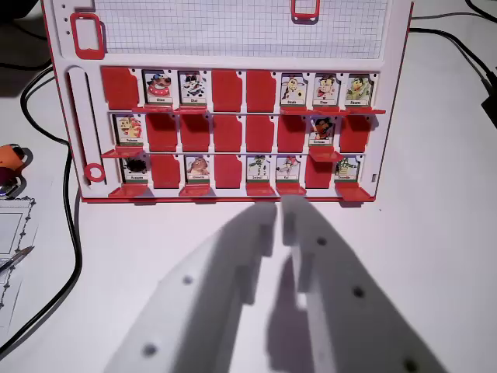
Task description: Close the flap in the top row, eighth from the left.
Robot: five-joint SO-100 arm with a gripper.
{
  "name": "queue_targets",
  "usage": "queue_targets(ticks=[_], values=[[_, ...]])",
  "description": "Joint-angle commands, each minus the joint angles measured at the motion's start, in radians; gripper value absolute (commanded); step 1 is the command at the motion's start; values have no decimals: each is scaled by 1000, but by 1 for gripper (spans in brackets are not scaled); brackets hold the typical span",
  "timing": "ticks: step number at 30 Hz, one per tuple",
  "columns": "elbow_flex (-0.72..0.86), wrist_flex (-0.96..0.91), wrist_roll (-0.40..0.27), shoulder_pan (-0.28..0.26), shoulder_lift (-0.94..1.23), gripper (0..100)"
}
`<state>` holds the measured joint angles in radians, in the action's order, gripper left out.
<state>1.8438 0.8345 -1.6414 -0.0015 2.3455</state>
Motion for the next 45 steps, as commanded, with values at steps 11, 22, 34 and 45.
queue_targets(ticks=[11,22,34,45], values=[[-101,-31,12,-17,-21,0],[-58,-71,11,12,-46,0],[2,-259,-34,80,-166,0],[32,-472,-91,193,-331,0]])
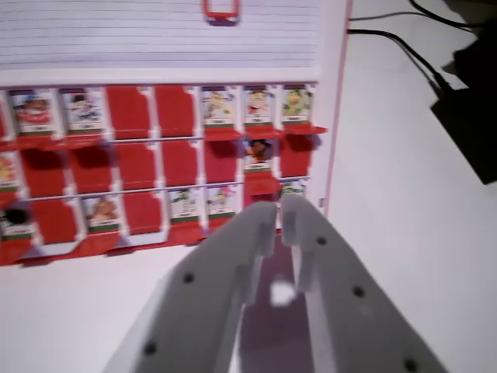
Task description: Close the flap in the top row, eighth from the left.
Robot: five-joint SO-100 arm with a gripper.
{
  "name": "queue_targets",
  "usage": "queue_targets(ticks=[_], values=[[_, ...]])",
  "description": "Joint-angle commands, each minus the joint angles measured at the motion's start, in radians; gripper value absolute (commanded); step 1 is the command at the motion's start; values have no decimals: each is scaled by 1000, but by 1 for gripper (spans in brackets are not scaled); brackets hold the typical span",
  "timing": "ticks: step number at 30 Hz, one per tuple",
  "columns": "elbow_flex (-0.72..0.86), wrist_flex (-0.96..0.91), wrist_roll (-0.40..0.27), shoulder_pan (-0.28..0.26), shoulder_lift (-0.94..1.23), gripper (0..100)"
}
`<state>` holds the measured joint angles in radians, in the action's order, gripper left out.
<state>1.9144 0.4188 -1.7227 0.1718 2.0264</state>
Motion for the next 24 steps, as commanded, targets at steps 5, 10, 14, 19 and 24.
queue_targets(ticks=[5,10,14,19,24], values=[[-83,-98,-15,67,-110,0],[-133,-164,-28,110,-225,0],[-158,-265,-43,137,-328,0],[-273,-267,-32,152,-466,0],[-387,-273,-28,150,-598,0]])
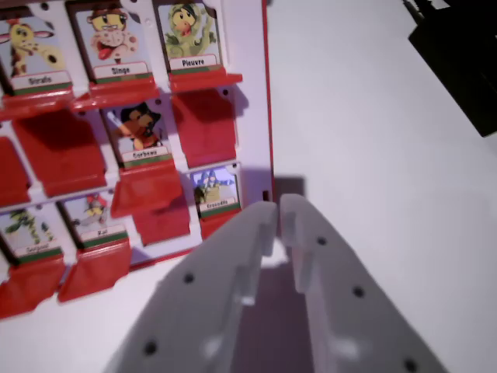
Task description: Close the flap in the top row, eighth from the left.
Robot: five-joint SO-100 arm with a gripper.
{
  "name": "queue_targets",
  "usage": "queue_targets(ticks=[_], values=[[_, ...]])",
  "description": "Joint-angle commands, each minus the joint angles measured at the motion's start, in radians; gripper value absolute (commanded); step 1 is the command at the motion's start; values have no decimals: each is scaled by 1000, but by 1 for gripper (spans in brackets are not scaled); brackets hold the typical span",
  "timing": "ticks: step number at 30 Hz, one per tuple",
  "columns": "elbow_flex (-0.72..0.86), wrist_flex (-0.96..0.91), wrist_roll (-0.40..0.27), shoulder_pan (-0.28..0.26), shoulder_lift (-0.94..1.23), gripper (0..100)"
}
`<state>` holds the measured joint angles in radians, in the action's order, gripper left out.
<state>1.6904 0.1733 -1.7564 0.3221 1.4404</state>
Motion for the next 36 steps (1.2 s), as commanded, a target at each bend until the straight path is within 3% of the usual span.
queue_targets(ticks=[1,12,24,36], values=[[-186,-28,8,0,-38,0],[-477,0,26,-21,-295,0],[-601,2,44,-67,-451,0],[-644,3,55,-61,-471,0]])
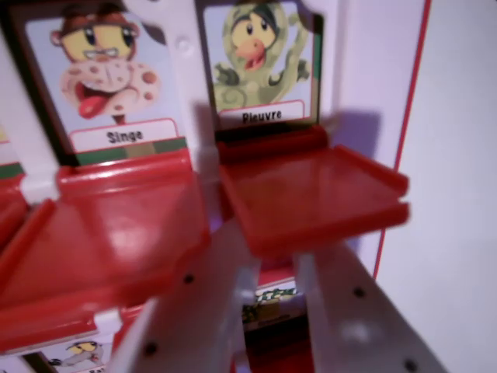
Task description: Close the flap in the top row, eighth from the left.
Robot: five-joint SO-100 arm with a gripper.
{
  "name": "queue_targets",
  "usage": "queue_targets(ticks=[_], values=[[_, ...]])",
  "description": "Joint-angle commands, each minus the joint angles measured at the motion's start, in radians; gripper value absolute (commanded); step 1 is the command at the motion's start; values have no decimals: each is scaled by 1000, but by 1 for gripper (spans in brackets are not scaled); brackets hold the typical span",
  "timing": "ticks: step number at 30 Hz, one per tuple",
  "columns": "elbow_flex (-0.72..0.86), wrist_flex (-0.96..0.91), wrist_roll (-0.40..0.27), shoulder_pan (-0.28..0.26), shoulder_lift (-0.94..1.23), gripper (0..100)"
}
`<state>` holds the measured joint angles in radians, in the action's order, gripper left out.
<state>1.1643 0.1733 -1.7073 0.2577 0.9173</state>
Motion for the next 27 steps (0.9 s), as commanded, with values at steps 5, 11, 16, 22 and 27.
queue_targets(ticks=[5,11,16,22,27], values=[[-118,3,11,15,72,0],[-150,2,23,25,72,0],[-192,-2,28,25,57,0],[-239,-2,31,12,21,0],[-276,-15,43,6,-11,0]])
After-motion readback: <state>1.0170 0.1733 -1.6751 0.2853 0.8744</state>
